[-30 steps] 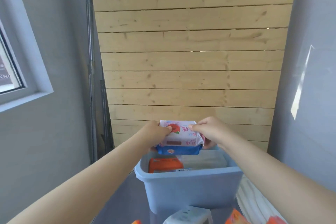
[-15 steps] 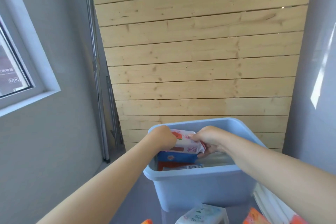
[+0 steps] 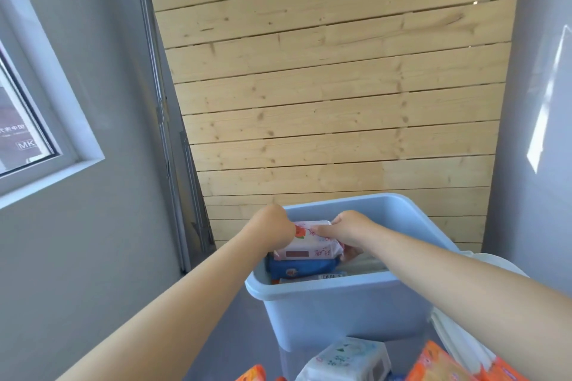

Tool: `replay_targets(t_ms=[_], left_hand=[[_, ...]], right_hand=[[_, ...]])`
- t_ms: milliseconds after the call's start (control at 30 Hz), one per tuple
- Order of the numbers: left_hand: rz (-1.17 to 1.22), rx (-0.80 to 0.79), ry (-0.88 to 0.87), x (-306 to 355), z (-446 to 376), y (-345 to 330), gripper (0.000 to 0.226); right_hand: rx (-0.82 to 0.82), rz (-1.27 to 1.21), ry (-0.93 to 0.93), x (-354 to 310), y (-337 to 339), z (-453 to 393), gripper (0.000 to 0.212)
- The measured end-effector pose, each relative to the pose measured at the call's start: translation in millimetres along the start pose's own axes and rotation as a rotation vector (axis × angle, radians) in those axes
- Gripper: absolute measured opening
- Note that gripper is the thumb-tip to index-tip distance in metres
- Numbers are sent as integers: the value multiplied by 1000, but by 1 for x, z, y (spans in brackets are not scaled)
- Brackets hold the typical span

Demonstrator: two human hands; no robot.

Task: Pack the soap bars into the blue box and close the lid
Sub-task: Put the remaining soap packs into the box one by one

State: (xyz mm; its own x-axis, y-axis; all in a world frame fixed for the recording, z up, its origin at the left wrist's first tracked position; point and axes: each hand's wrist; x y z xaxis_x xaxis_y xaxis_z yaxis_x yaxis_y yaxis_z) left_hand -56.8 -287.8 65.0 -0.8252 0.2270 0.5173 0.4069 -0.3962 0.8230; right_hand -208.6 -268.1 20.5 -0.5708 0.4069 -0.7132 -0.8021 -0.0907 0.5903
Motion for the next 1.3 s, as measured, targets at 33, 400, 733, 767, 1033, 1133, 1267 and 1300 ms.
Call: replay_targets(t_ms=[33, 400, 733, 767, 1033, 1133, 1267, 1300], left_hand=[[-8, -27, -37, -1, -1, 0, 28], [-79, 39, -67, -10, -2, -15, 19], [-154, -96, -74, -19, 7, -28, 45], [-145, -78, -104, -21, 10, -29, 44], [-48, 165, -289, -22, 57, -26, 47], [28, 326, -438, -25, 94, -31, 39], [150, 450, -500, -34, 147, -50, 32], [153, 460, -489, -38, 159, -56, 31]], right_hand=[[7, 17, -1, 0, 0, -1, 40], [64, 87, 90, 2, -1, -7, 53], [-61, 73, 75, 3, -6, 9, 47], [-40, 82, 76, 2, -5, 12, 45], [271, 106, 223, 4, 4, 71, 52], [350, 92, 357, 9, -2, 112, 35], [448, 117, 545, 27, -22, 163, 19], [445, 120, 563, 34, -28, 173, 18]])
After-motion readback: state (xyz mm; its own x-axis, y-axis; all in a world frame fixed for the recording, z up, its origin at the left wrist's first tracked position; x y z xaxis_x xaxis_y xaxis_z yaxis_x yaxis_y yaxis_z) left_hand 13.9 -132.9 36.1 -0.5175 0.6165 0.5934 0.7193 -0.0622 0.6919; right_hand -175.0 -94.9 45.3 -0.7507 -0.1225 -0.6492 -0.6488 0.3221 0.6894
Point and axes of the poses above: each hand's wrist, its own z-axis away from the middle knuckle, its own y-axis out of the back of the hand, x = y × z, and after that the axes turned 9 degrees about -x, right-handed
